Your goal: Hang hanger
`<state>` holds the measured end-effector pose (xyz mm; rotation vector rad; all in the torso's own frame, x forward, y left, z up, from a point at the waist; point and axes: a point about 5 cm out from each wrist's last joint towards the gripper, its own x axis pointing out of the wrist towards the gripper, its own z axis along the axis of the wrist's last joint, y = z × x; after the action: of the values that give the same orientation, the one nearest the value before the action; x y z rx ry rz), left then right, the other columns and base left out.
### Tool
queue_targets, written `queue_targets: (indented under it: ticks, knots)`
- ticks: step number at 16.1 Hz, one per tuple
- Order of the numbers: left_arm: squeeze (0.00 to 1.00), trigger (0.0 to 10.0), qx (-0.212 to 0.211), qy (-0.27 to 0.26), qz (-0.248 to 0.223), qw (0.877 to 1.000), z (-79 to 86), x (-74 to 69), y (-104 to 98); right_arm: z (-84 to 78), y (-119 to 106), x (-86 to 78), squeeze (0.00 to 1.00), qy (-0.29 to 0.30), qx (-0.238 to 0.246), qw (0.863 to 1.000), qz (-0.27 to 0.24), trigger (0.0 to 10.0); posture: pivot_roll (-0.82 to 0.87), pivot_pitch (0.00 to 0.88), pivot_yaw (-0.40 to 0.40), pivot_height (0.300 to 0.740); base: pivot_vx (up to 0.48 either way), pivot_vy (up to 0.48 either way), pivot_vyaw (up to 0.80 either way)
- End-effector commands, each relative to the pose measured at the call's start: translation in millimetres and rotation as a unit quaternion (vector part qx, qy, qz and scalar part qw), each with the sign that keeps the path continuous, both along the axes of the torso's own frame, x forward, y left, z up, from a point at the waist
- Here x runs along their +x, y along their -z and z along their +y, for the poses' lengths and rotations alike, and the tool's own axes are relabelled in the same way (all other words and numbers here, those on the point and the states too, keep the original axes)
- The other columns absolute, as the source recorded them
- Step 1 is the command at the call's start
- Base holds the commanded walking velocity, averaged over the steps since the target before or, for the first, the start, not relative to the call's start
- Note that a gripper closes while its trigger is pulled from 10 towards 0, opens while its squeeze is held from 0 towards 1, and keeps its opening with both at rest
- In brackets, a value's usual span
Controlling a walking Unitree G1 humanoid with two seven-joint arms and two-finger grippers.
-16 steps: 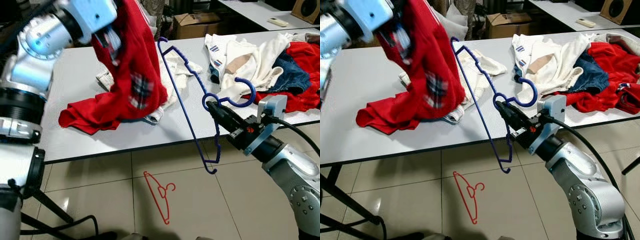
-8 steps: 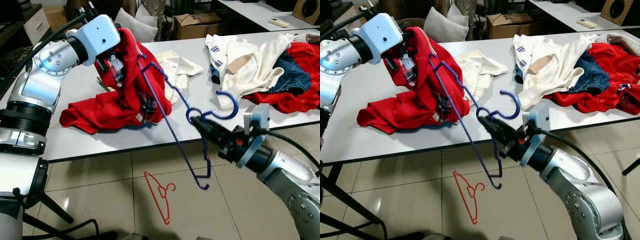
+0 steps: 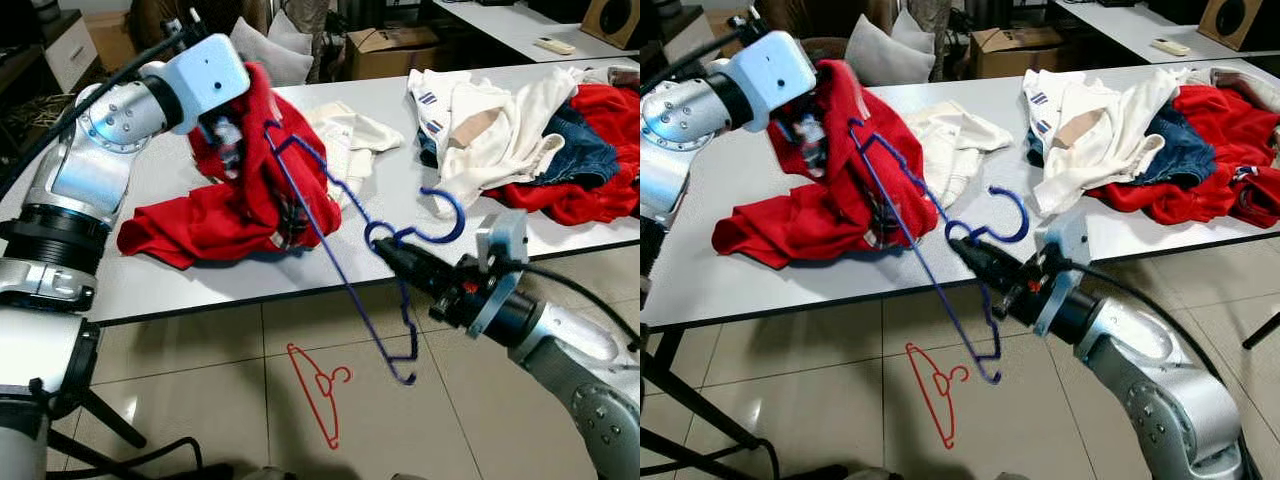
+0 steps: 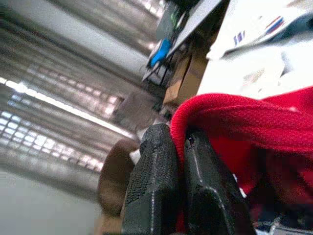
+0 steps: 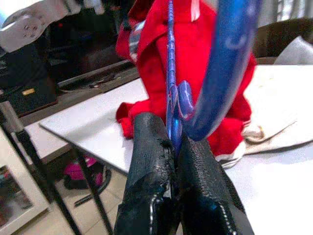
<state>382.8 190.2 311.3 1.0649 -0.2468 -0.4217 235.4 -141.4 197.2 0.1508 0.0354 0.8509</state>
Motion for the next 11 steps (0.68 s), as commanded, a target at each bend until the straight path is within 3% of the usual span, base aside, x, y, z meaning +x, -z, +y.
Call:
queue_targets:
  ticks: [1,3,5,7,8,11]
  knots:
    - [0.0,0.0,0.013,-0.039,-0.005,0.999,10.2,2.6,-3.2,-7.9,-10.9,5.4,0.0,0.029,0.004,0.999,-0.024,0.0,-0.21,0.0,0.063,0.71,0.0,0.0,0.0]
    - [0.0,0.0,0.008,-0.064,0.0,0.998,17.1,3.9,-2.2,-12.9,-14.2,7.4,0.0,0.042,0.0,0.999,-0.031,0.0,-0.22,0.0,0.07,0.71,0.0,0.0,0.0]
    - [0.0,0.0,-0.042,-0.057,-0.018,0.997,16.8,3.9,-5.8,-17.3,-10.8,5.2,0.0,0.041,-0.02,0.999,-0.022,0.0,-0.23,0.0,0.069,0.71,0.0,0.0,0.0]
    - [0.0,0.0,-0.065,-0.045,-0.032,0.996,16.2,3.2,-10.8,-19.1,-3.6,2.5,0.0,0.035,-0.036,0.999,0.001,0.0,-0.22,0.0,0.066,0.71,0.0,0.0,0.0]
    - [0.0,0.0,-0.104,-0.027,-0.051,0.993,17.3,0.7,-19.0,-23.2,8.3,-1.9,0.0,0.031,-0.058,0.997,0.034,0.0,-0.22,0.0,0.065,0.71,0.0,0.0,0.0]
    - [0.0,0.0,-0.118,0.045,-0.099,0.987,11.6,-11.6,-32.5,-27.8,21.7,-4.3,0.0,0.032,-0.061,0.995,0.075,0.0,-0.22,0.0,0.059,0.71,0.0,0.0,0.0]
